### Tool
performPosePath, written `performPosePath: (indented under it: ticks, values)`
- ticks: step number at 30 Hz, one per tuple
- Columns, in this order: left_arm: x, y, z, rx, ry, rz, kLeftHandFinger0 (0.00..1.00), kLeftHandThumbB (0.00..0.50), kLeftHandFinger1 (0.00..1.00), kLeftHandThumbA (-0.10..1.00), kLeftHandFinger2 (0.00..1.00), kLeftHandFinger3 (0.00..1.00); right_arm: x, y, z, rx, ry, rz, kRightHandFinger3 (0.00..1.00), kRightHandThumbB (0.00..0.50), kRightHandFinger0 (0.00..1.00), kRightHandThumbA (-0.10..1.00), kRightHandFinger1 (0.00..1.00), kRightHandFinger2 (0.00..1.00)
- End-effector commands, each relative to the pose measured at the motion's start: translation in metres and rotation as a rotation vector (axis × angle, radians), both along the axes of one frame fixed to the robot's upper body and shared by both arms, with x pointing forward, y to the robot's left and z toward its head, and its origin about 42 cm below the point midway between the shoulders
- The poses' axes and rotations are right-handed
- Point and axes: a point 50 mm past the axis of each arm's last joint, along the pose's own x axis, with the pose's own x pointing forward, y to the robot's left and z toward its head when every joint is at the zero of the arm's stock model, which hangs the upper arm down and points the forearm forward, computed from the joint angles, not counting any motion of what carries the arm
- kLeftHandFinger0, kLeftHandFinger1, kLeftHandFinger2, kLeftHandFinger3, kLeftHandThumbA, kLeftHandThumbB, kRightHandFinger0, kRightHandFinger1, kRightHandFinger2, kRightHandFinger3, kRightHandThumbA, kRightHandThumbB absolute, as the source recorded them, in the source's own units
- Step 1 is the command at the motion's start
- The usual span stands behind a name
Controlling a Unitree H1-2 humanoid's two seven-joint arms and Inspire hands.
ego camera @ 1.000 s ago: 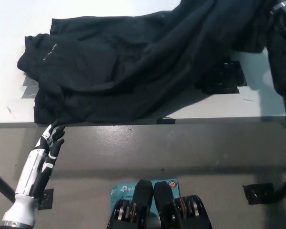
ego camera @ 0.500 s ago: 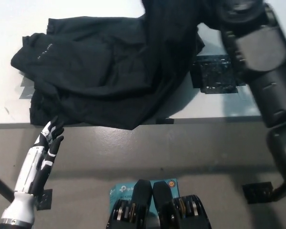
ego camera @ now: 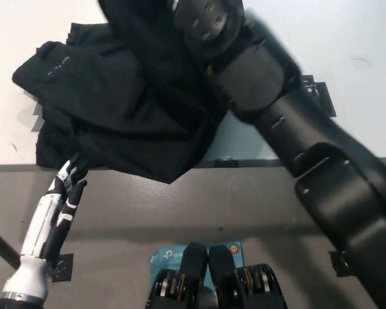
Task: The robot grabs the right edges of the black jacket on the table, and folds it in half
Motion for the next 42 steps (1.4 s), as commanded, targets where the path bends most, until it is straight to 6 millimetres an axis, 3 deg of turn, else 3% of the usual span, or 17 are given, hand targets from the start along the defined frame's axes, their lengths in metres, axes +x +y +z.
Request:
performPosePath:
  ticks: [1, 2, 3, 6, 8, 11, 14, 16, 21, 24, 25, 26, 27, 29, 33, 36, 42]
  values:
    - [0.002, -0.001, 0.018, 0.051, -0.053, -0.020, 1.00, 0.084, 1.00, 0.94, 1.00, 1.00, -0.012, 0.027, 0.004, -0.152, -0.211, 0.048, 0.68, 0.183, 0.01, -0.10, 0.41, 0.77]
    - [0.002, -0.002, 0.018, 0.047, -0.053, -0.023, 1.00, 0.095, 1.00, 0.94, 1.00, 1.00, -0.011, 0.029, -0.005, -0.183, -0.195, 0.039, 0.61, 0.190, 0.00, -0.10, 0.42, 0.78]
    - [0.002, -0.002, 0.019, 0.053, -0.062, -0.026, 1.00, 0.092, 1.00, 0.93, 1.00, 1.00, -0.009, 0.028, -0.018, -0.188, -0.197, 0.041, 0.62, 0.213, 0.00, -0.10, 0.42, 0.79]
    - [0.004, -0.004, 0.022, 0.041, -0.080, -0.036, 1.00, 0.080, 1.00, 0.89, 1.00, 1.00, -0.002, 0.025, -0.050, -0.323, -0.185, 0.001, 0.76, 0.165, 0.03, -0.10, 0.51, 0.87]
    - [0.004, -0.003, 0.023, 0.051, -0.077, -0.030, 1.00, 0.095, 1.00, 0.89, 1.00, 1.00, 0.001, 0.021, -0.067, -0.396, -0.155, -0.008, 0.76, 0.156, 0.05, -0.10, 0.56, 0.88]
    - [0.005, -0.003, 0.026, 0.065, -0.083, -0.034, 1.00, 0.095, 1.00, 0.91, 1.00, 1.00, 0.001, 0.014, -0.101, -0.458, -0.120, -0.029, 0.70, 0.205, 0.07, -0.10, 0.54, 0.84]
    - [0.007, -0.004, 0.029, 0.069, -0.092, -0.051, 1.00, 0.081, 1.00, 0.90, 1.00, 1.00, 0.001, 0.012, -0.115, -0.508, -0.096, -0.037, 0.68, 0.197, 0.00, -0.10, 0.47, 0.82]
    - [0.009, -0.005, 0.031, 0.079, -0.094, -0.050, 1.00, 0.089, 1.00, 0.90, 1.00, 1.00, 0.000, 0.012, -0.120, -0.513, -0.093, -0.038, 0.53, 0.243, 0.00, -0.10, 0.44, 0.78]
    - [0.010, -0.006, 0.032, 0.084, -0.101, -0.058, 1.00, 0.069, 1.00, 0.90, 1.00, 1.00, -0.007, 0.022, -0.128, -0.532, -0.097, -0.019, 0.56, 0.259, 0.00, -0.10, 0.41, 0.78]
    - [0.010, -0.008, 0.033, 0.086, -0.102, -0.062, 1.00, 0.060, 1.00, 0.91, 1.00, 1.00, -0.013, 0.031, -0.136, -0.575, -0.071, 0.010, 0.52, 0.216, 0.01, -0.10, 0.42, 0.76]
    - [0.011, -0.008, 0.033, 0.085, -0.100, -0.063, 1.00, 0.058, 1.00, 0.91, 1.00, 1.00, -0.014, 0.033, -0.136, -0.584, -0.059, 0.016, 0.55, 0.212, 0.01, -0.10, 0.44, 0.77]
    - [0.011, -0.008, 0.033, 0.084, -0.100, -0.062, 1.00, 0.057, 1.00, 0.90, 1.00, 1.00, -0.014, 0.036, -0.135, -0.618, -0.022, 0.025, 0.77, 0.191, 0.16, -0.01, 0.61, 0.96]
    - [0.011, -0.008, 0.033, 0.083, -0.099, -0.064, 1.00, 0.056, 1.00, 0.90, 1.00, 1.00, -0.015, 0.040, -0.132, -0.647, 0.032, 0.048, 0.95, 0.220, 0.64, 0.26, 0.90, 1.00]
    - [0.011, -0.008, 0.033, 0.083, -0.105, -0.070, 1.00, 0.053, 1.00, 0.89, 1.00, 1.00, -0.015, 0.044, -0.126, -0.668, 0.101, 0.080, 1.00, 0.343, 1.00, 0.48, 1.00, 1.00]
    - [0.012, -0.009, 0.033, 0.081, -0.109, -0.079, 1.00, 0.042, 1.00, 0.89, 1.00, 1.00, -0.016, 0.050, -0.111, -0.694, 0.067, 0.097, 1.00, 0.424, 1.00, 0.75, 1.00, 1.00]
    - [0.015, -0.009, 0.035, 0.091, -0.104, -0.075, 1.00, 0.056, 1.00, 0.90, 1.00, 1.00, -0.017, 0.061, -0.080, -0.718, 0.043, 0.109, 1.00, 0.495, 1.00, 0.79, 1.00, 1.00]
    - [0.017, -0.010, 0.035, 0.091, -0.087, -0.076, 1.00, 0.047, 1.00, 0.88, 1.00, 1.00, -0.031, 0.087, -0.036, -0.738, 0.050, 0.158, 1.00, 0.500, 1.00, 1.00, 1.00, 1.00]
